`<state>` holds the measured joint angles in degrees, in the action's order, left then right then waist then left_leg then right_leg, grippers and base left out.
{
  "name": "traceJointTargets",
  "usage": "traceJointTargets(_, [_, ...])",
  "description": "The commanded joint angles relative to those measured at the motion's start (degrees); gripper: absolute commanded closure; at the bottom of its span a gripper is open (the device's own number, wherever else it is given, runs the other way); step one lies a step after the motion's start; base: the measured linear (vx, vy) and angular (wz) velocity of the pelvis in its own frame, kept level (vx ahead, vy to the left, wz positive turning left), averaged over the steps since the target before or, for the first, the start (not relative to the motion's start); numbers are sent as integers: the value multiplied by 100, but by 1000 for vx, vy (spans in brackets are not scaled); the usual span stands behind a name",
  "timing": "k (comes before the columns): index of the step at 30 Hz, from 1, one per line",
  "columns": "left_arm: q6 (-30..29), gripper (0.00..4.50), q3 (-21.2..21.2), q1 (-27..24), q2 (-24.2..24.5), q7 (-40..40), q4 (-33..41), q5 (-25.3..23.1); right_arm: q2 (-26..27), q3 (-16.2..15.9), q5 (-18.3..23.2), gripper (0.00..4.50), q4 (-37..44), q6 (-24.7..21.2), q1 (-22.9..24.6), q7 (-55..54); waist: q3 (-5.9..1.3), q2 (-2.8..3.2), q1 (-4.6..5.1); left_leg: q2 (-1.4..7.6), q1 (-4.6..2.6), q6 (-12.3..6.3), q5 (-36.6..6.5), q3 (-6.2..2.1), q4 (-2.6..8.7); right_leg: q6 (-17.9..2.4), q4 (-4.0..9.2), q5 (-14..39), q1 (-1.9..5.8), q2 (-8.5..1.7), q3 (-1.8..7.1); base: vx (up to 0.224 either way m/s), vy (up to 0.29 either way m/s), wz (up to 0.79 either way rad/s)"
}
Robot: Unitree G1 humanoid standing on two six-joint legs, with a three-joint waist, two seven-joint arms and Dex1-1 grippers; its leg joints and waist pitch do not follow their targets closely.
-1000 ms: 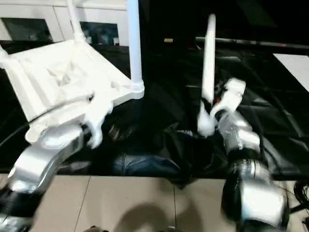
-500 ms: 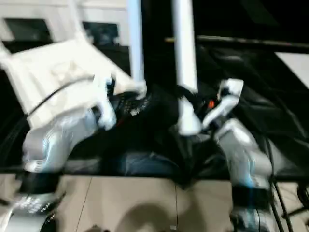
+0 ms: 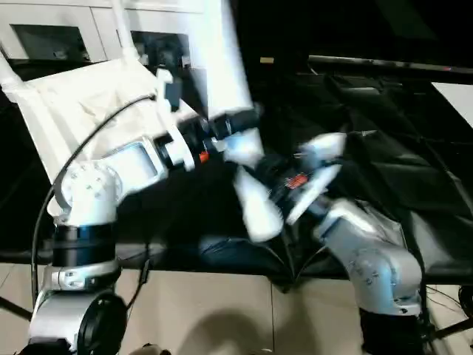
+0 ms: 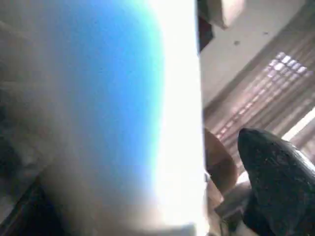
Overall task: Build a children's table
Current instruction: Pick table leg
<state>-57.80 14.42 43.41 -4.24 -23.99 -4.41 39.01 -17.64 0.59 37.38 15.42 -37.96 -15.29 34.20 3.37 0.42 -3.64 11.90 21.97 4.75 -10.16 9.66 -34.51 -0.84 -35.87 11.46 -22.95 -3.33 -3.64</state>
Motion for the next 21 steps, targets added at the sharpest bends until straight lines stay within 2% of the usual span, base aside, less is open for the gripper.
traceJointTargets(1, [-86, 0, 127, 33, -52, 300, -30, 45, 4, -363, -704, 268, -133, 208, -95, -369, -408, -31, -28, 31, -43, -195, -574, 4, 313, -947, 513, 815, 367, -345, 247, 0, 0, 0])
traceJointTargets(2, [-87, 0, 129, 33, -52, 303, -30, 45, 6, -368, -717, 268, -138, 213, -98, -380, -411, -40, -22, 37, -47, -175, -573, 1, 316, -920, 509, 887, 358, -346, 250, 0, 0, 0])
traceJointTargets(3, [-108, 0, 140, 26, -46, 334, -13, 39, 47, -430, -920, 268, -220, 293, -147, -572, -414, -28, -21, 47, -46, -158, -564, -7, 321, -896, 509, 905, 352, -349, 250, 0, 0, 0])
traceJointTargets(4, [-147, 17, 294, 34, -106, 632, 70, 1, 64, -762, -1561, 268, -394, 568, -270, -945, -413, -80, -5, 49, -45, -166, -579, 2, 323, -891, 508, 884, 347, -335, 248, 0, 0, 0])
traceJointTargets(5, [-147, 34, 294, 34, -106, 632, 71, 1, 64, -763, -1562, 268, -395, 568, -271, -946, -404, -70, 9, 46, -26, -123, -550, -11, 328, -892, 484, 877, 354, -342, 241, 0, 0, 0])
traceJointTargets(6, [-160, 34, 367, 47, -133, 814, 104, -16, 71, -881, -1737, 268, -439, 615, -321, -1085, -406, -57, 7, 42, -40, -129, -563, -5, 325, -887, 497, 892, 350, -345, 244, 0, 0, 0])
traceJointTargets(7, [-166, 34, 314, 36, -90, 976, 171, -125, 113, -1024, -1961, 268, -495, 726, -399, -1307, -407, -79, 3, 51, -35, -140, -516, -6, 322, -880, 470, 764, 352, -342, 259, 0, 0, 0])
traceJointTargets(8, [-164, 40, 302, 32, -83, 998, 180, -140, 118, -1046, -1997, 268, -504, 747, -412, -1343, -413, -62, -5, 57, -46, -131, -502, -8, 324, -872, 466, 739, 341, -343, 258, 0, 0, 0])
traceJointTargets(9, [-151, 69, 320, 28, -103, 1113, 171, -167, 142, -1126, -2081, 268, -528, 776, -446, -1414, -421, -93, -2, 49, -55, -161, -487, 6, 313, -871, 462, 641, 341, -332, 262, 0, 0, 0])
traceJointTargets(10, [-100, 78, 331, 16, -125, 1273, 135, -225, 195, -1249, -2236, 268, -568, 850, -499, -1467, -421, -103, -13, 54, -47, -154, -453, 0, 315, -880, 441, 569, 348, -334, 263, 0, 0, 0])
traceJointTargets(11, [-93, 79, 329, 14, -126, 1286, 131, -232, 201, -1260, -2253, 268, -571, 860, -503, -1469, -420, -77, -12, 48, -39, -165, -429, -1, 319, -891, 433, 478, 349, -334, 259, 0, 0, 0])
traceJointTargets(12, [-23, 79, 333, 6, -135, 1396, 85, -311, 244, -1309, -2341, 268, -599, 891, -540, -1492, -421, -100, -8, 51, -37, -191, -434, 3, 314, -879, 434, 396, 353, -333, 264, 0, 0, 0])
traceJointTargets(14, [160, 112, 371, 12, -147, 1642, -41, -491, 347, -1332, -2460, 268, -648, 949, -608, -1595, -422, -99, -6, 43, -29, -228, -411, -1, 315, -870, 428, 346, 364, -339, 261, 0, 0, 0])
traceJointTargets(15, [179, 112, 388, 18, -152, 1675, -59, -503, 356, -1334, -2476, 268, -656, 956, -616, -1609, -420, -147, -8, 39, -28, -240, -417, 8, 313, -851, 422, 370, 371, -341, 263, 0, 0, 0])
traceJointTargets(17, [279, 130, 476, 59, -181, 1824, -117, -515, 406, -1416, -2616, 269, -732, 1064, -652, -1635, -413, -134, -8, 39, -27, -235, -425, 11, 312, -835, 434, 427, 360, -343, 264, 0, 0, 0])
traceJointTargets(21, [316, 166, 525, 92, -203, 1896, -90, -395, 443, -1535, -2696, 269, -795, 1200, -705, -1603, -415, -151, -1, 45, -35, -237, -424, 9, 308, -812, 417, 344, 359, -344, 268, 0, 0, 0])
